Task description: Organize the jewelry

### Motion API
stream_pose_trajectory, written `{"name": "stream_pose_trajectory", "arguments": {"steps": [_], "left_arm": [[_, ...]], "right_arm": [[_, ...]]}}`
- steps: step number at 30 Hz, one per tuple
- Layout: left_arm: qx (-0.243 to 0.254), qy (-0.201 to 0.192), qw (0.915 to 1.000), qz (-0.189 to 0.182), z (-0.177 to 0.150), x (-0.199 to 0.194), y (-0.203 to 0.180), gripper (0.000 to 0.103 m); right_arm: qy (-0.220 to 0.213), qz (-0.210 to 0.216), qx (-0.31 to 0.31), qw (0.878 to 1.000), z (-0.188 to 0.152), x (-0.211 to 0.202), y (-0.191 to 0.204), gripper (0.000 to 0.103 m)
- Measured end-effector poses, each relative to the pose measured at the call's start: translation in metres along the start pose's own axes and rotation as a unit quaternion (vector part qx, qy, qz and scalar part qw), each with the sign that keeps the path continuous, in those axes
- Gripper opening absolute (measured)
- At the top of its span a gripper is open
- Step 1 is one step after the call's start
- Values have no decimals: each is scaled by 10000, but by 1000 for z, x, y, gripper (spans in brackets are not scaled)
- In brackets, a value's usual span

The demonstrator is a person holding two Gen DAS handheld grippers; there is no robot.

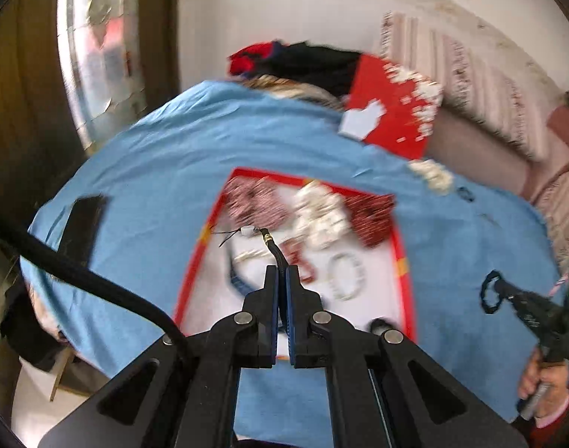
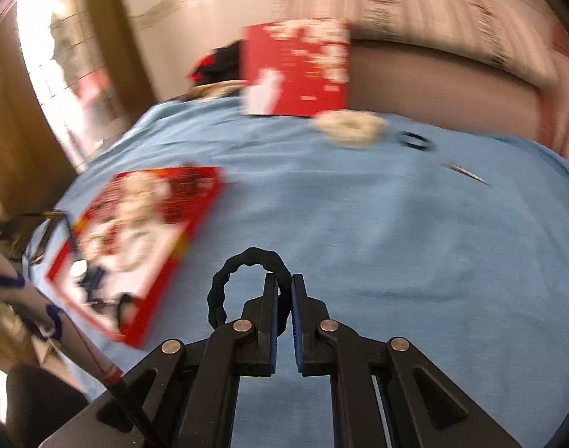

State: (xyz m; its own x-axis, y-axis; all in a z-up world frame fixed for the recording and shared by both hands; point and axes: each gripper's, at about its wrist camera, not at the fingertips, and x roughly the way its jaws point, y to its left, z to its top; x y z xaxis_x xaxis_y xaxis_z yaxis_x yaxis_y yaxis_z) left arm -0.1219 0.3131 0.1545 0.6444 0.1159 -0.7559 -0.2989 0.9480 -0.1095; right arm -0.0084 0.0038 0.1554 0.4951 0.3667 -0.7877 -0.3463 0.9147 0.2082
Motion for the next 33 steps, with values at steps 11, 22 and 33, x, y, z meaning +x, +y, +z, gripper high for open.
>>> {"name": "stream_pose_trajectory", "arguments": {"steps": [11, 22, 33], "left_arm": [[-773, 630, 9950, 37, -30, 59, 66, 3], [-1057, 793, 9910, -219, -33, 77, 82, 3], [-1341, 497, 9886, -471, -36, 47, 87, 42]], "right_arm": [[299, 354, -849, 9953, 27, 49, 112, 7], [641, -482, -1453, 9861, 48, 123, 142, 7], [697, -637, -1419, 9854, 46, 115, 139, 55]]}}
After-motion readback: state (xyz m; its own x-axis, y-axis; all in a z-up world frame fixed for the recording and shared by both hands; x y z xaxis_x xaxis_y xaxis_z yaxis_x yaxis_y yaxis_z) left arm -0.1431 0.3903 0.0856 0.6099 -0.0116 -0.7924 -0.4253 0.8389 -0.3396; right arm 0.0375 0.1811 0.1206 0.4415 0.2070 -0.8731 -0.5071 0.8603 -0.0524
